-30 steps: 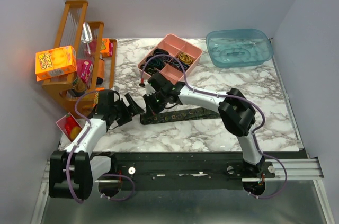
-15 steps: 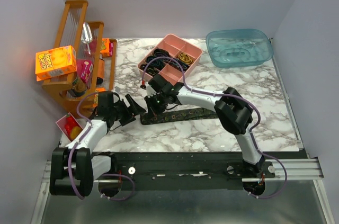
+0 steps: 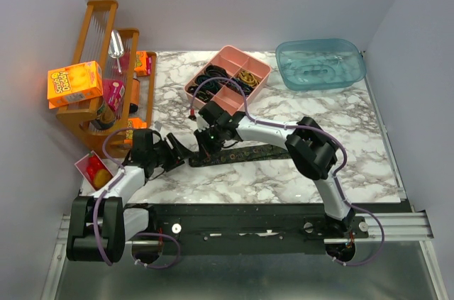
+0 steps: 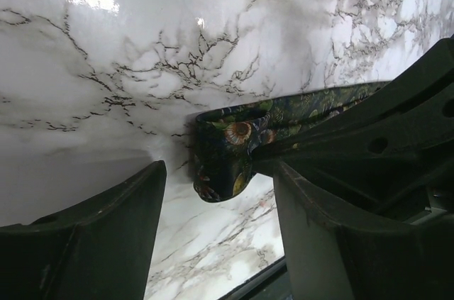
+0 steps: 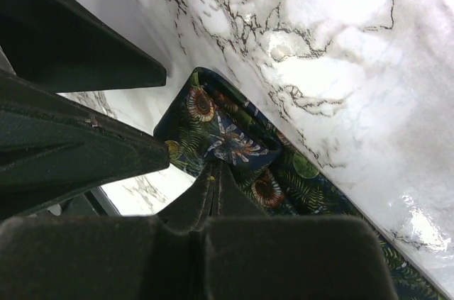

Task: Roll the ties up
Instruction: Roll the tie at the center of the board.

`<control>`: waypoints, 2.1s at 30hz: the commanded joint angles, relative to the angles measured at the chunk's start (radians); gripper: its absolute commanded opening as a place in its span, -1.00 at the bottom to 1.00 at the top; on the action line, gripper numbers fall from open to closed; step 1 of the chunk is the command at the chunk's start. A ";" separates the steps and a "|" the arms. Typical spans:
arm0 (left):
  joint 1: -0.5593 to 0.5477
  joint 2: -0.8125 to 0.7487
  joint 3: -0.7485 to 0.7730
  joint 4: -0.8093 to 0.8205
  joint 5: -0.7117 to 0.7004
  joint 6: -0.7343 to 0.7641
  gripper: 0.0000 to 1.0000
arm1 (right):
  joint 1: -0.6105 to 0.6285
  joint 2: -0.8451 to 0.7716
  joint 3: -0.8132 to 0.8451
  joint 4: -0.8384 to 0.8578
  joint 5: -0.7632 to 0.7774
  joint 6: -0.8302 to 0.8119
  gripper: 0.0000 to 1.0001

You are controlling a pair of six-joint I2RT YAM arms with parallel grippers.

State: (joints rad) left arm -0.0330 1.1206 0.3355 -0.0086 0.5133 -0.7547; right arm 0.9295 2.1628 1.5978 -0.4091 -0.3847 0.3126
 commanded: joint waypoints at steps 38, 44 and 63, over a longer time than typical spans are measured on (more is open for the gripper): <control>-0.206 0.041 0.037 0.064 -0.124 0.025 -1.00 | -0.026 0.003 -0.059 0.015 -0.005 -0.006 -0.99; -0.243 0.045 0.095 -0.031 -0.186 0.048 -1.00 | -0.027 -0.004 -0.064 0.015 0.006 -0.009 -0.99; -0.277 0.042 0.249 -0.284 -0.321 0.118 -1.00 | -0.027 -0.027 -0.078 0.012 0.023 -0.015 -0.99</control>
State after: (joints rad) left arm -0.2974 1.1831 0.5240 -0.2157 0.2420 -0.6685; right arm 0.9016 2.1506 1.5524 -0.3630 -0.4259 0.3202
